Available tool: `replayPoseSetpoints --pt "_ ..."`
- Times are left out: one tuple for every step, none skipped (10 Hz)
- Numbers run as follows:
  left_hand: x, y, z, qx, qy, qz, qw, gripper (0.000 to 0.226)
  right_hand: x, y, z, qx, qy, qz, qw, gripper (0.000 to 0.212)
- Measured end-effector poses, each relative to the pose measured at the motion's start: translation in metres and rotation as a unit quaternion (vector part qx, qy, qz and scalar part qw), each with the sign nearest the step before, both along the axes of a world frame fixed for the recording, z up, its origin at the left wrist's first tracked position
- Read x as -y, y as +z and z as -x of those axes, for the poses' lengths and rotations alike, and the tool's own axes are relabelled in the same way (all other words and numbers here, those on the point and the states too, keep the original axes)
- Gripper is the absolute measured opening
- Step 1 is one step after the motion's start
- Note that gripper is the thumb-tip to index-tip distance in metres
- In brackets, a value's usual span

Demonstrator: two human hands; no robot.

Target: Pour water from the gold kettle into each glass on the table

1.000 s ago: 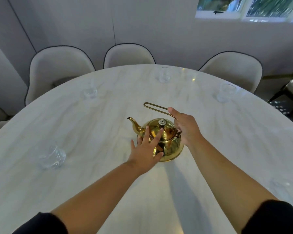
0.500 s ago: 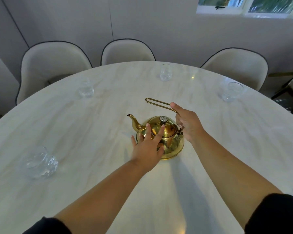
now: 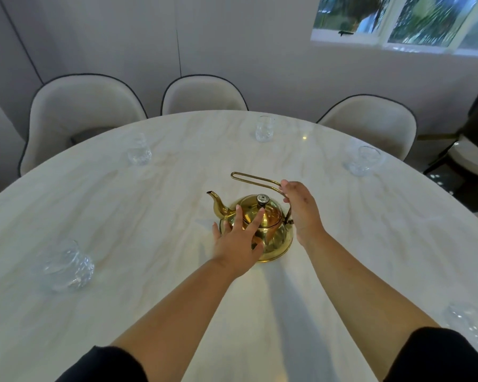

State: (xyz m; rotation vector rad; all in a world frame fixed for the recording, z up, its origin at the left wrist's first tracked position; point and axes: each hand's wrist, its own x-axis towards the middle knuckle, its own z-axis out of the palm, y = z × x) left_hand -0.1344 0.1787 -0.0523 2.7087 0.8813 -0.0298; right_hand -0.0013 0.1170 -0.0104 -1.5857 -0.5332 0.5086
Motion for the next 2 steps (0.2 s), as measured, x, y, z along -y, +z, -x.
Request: replayPoseSetpoints --pt "0.002 0.006 0.008 0.000 -0.009 0.011 1.000 0.073 0.016 0.004 0.009 -0.007 -0.053 0.002 0.999 0.015" --pt "0.014 0.012 0.028 -0.014 -0.031 0.015 0.999 0.073 0.044 -0.003 0.029 -0.009 -0.112 0.008 0.994 0.013"
